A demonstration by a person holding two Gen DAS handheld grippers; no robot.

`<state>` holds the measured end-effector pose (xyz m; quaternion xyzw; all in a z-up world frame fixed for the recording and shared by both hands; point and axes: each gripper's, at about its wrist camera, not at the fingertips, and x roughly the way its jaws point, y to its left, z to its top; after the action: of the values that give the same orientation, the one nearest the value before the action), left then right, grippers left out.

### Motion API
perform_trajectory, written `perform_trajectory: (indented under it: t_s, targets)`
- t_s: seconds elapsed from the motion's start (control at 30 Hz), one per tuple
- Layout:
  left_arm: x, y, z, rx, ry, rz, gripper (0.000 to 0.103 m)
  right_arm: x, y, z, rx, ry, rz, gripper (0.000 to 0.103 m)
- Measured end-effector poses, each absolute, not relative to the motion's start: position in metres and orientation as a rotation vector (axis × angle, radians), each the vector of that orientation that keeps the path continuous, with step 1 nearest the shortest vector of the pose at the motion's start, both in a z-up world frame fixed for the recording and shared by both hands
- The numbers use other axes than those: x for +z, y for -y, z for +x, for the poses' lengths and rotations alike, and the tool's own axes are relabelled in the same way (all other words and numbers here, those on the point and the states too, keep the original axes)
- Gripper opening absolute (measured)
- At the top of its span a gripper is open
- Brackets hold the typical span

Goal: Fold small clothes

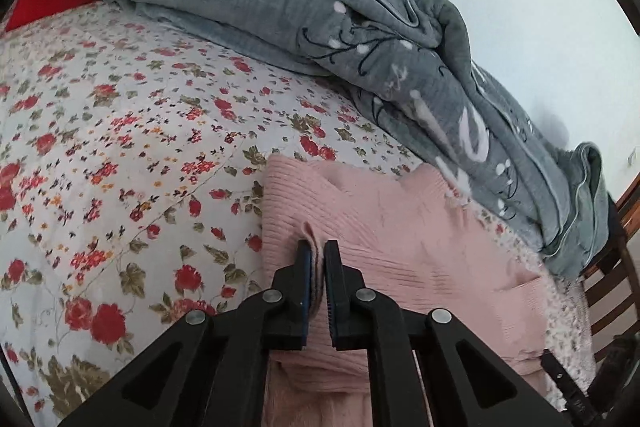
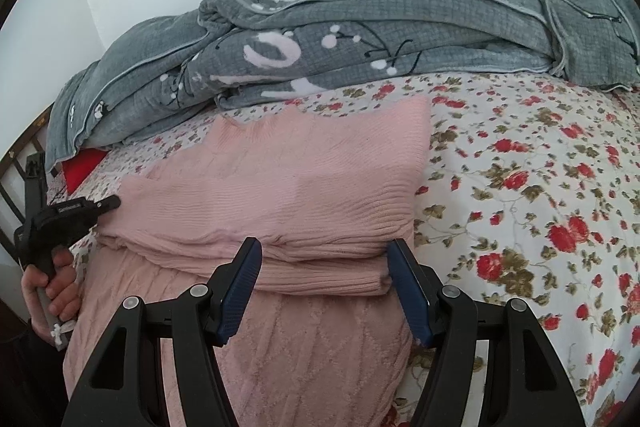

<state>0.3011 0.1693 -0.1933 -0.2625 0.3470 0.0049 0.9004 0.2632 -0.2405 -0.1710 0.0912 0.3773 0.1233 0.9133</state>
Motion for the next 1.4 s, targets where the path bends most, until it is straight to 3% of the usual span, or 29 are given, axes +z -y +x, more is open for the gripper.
perform_trajectory:
  t_s: [0.17,0.23,0.27,0.3,0.37,0.4,0.43,0.47,0.57,0.93,1.4]
  targets:
    - [-0.184,-0.169,0.289,0.031,-0.658,-0.542,0.011,-0.147,0.253,0.257,0.171,-0.674,0.199,0.064]
    - [-0.177,-0.166,0.284,0.024,-0.623,-0.526,0.022,-0.141,0.251,0.258,0.103,-0.660,0.127,0.064]
    - [-0.172,-0.164,0.283,0.015,-0.605,-0.519,0.034,-0.141,0.248,0.260,0.073,-0.664,0.092,0.064]
    - [-0.168,-0.161,0.280,0.001,-0.580,-0.509,0.041,-0.145,0.244,0.265,0.039,-0.684,0.041,0.060]
    - [-0.160,-0.152,0.275,-0.019,-0.542,-0.468,0.042,-0.159,0.240,0.274,0.032,-0.759,0.011,0.042]
    - [-0.158,-0.147,0.276,-0.028,-0.540,-0.442,0.046,-0.169,0.239,0.280,0.036,-0.812,0.008,0.028]
    - [-0.158,-0.141,0.278,-0.039,-0.557,-0.411,0.049,-0.176,0.240,0.284,0.044,-0.853,0.008,0.025]
    - [-0.163,-0.133,0.284,-0.057,-0.605,-0.372,0.054,-0.177,0.240,0.285,0.044,-0.855,0.011,0.025]
    - [-0.188,-0.112,0.306,-0.033,-0.787,-0.253,0.053,-0.173,0.242,0.277,0.027,-0.817,0.004,0.026]
    - [-0.180,-0.108,0.303,-0.040,-0.768,-0.229,0.056,-0.172,0.245,0.279,-0.027,-0.814,0.028,0.026]
    - [-0.181,-0.105,0.275,-0.015,-0.724,-0.254,0.059,-0.157,0.267,0.250,-0.045,-0.708,0.157,0.049]
